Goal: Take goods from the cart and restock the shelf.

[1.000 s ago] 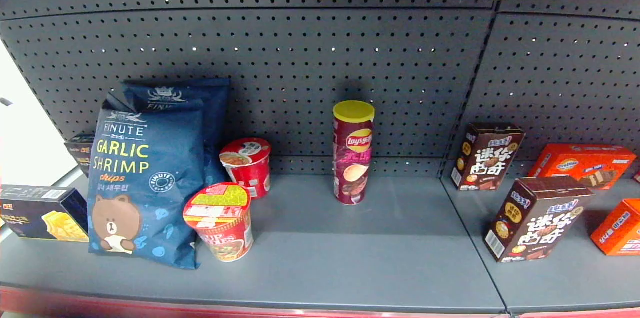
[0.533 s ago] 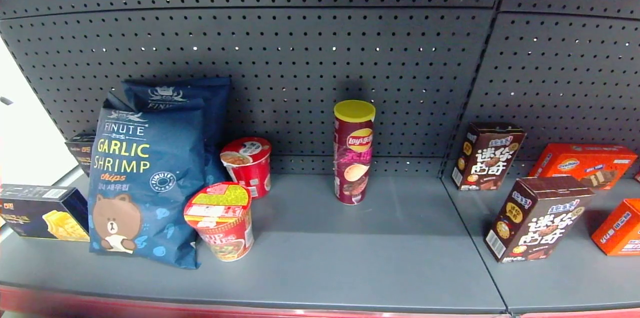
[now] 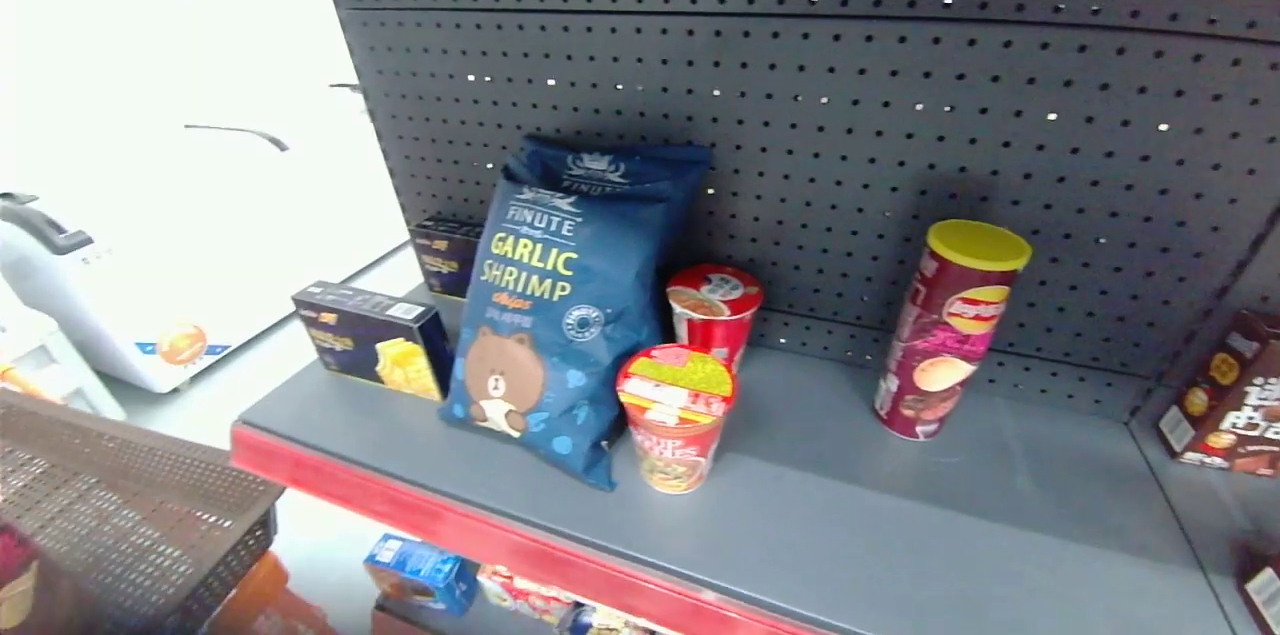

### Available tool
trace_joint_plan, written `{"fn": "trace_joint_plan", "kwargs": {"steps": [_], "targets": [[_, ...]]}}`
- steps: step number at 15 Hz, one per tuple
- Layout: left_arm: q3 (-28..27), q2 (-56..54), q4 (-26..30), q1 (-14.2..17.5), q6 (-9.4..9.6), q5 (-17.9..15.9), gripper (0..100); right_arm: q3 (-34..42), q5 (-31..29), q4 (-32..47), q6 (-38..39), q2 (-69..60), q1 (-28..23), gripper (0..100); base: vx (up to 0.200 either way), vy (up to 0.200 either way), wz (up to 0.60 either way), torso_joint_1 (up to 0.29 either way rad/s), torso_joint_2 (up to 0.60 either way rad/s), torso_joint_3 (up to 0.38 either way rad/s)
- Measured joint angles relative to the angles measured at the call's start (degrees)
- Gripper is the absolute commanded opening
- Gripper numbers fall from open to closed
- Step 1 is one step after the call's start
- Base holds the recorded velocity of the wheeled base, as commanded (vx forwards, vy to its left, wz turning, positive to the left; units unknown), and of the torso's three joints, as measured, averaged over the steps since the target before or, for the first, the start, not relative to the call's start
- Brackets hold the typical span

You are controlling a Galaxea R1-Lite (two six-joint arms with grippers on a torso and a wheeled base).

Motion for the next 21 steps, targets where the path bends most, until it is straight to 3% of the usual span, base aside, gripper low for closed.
{"fn": "trace_joint_plan", "kwargs": {"steps": [8,21], "targets": [[0.0,0.0,0.0,0.0,-0.02,0.0,100,0.0,0.0,0.0,0.0,0.0,0.0,100,0.000,0.000,0.60,0.005,0.00,0.005],[0.0,0.1,0.0,-0.1,0.22,0.0,100,0.0,0.0,0.1,0.2,0.0,0.0,100,0.000,0.000,0.00,0.000,0.00,0.000]]}}
